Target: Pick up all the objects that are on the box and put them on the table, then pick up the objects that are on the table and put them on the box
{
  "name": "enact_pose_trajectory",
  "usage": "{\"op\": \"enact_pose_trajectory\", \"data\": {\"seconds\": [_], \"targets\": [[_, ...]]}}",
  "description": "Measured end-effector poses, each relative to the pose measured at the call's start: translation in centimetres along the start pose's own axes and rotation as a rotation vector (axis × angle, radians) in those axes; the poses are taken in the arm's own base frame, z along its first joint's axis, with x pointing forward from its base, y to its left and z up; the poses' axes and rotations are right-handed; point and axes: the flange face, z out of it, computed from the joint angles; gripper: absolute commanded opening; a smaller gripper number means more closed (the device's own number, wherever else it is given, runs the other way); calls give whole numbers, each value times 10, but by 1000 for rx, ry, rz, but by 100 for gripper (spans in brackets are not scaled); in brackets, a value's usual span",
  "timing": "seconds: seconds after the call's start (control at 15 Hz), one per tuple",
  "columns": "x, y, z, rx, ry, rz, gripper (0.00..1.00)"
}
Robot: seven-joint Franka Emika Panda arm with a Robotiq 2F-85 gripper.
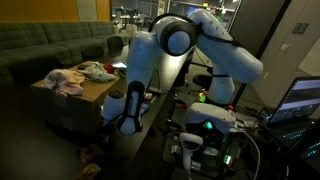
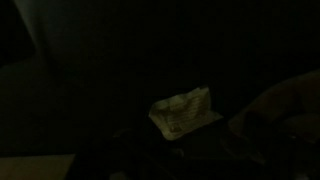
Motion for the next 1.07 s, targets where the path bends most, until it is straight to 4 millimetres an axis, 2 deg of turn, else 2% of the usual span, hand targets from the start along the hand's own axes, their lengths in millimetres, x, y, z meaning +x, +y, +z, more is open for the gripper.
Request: {"op": "enact_pose_trajectory", "data": {"seconds": [1.07], "targets": [[-3,2,6,-2,-1,-25,100]]}}
